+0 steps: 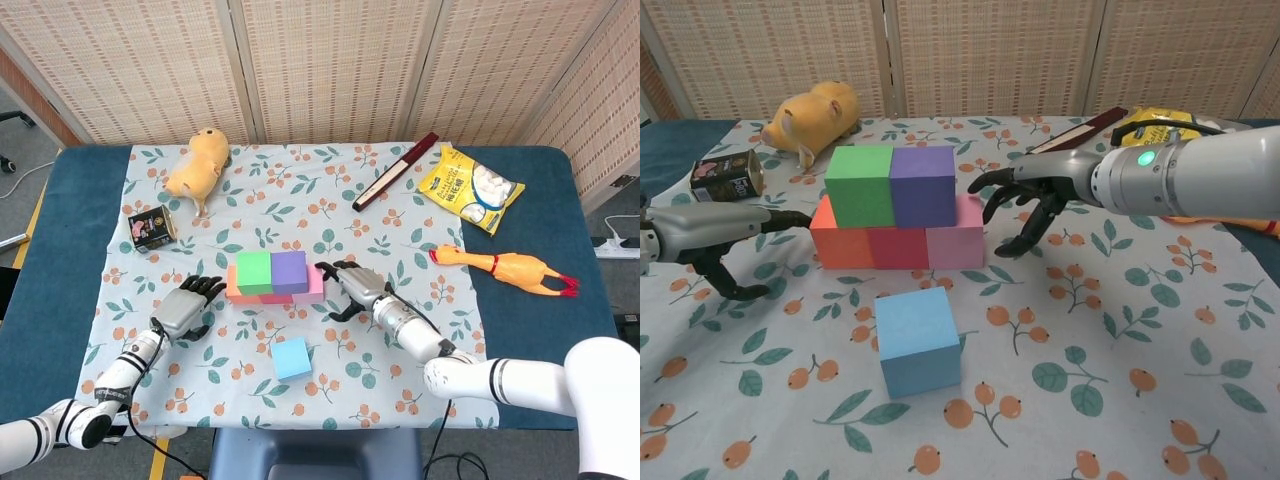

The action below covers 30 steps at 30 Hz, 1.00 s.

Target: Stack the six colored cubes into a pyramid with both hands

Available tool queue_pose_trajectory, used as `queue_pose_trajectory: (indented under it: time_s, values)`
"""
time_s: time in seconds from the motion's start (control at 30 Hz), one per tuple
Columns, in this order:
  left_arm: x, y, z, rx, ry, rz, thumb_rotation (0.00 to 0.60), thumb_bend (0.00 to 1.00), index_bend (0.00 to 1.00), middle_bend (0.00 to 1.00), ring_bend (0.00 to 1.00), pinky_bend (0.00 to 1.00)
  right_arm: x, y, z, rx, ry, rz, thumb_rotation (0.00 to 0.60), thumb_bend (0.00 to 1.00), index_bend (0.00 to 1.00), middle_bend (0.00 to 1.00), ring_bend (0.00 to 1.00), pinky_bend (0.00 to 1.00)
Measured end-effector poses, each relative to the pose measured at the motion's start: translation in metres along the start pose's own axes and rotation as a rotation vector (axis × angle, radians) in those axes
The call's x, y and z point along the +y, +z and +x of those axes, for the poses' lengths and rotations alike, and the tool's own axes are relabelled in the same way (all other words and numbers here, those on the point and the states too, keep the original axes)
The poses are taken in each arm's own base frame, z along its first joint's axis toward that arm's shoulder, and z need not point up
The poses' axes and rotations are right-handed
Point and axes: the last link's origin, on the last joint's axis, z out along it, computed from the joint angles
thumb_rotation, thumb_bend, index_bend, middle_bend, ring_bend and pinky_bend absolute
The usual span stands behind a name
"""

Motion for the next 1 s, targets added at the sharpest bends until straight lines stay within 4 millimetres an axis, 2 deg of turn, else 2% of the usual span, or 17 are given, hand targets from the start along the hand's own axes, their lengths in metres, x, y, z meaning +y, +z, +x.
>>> queue_pose_trajectory:
  time_s: [0.33, 0.6, 0.8, 1.0]
  values:
    - [0.005, 0.003, 0.001, -0.001, 0.005, -0.015, 0.6, 0.4, 0.02, 0.0, 0.0, 0.01, -0.002, 0.002, -0.002, -0.004, 0.002, 0.004, 0.6, 0.21, 0.0, 0.19, 0.0, 0.0]
    - [-0.002, -0.002, 0.004, 0.006, -0.007, 0.003, 0.6, 0.4, 0.02, 0.0, 0.0, 0.01, 0.002, -0.005, 0.003, 0.005, -0.005, -0.002, 0.6, 0.21, 0.0, 0.19, 0.0, 0.0]
    - [-0.021, -0.014, 0.013, 0.046, -0.048, 0.054, 0.6, 0.4, 0.03, 0.0, 0.0, 0.01, 0.007, -0.025, 0.019, 0.043, -0.007, -0.002, 0.6, 0.21, 0.0, 0.19, 0.0, 0.0]
    - [-0.04, -0.032, 0.024, 0.104, -0.096, 0.102, 0.6, 0.4, 0.02, 0.0, 0.0, 0.01, 0.008, -0.055, 0.035, 0.092, -0.025, 0.018, 0.6, 0.22, 0.0, 0.19, 0.0, 0.0]
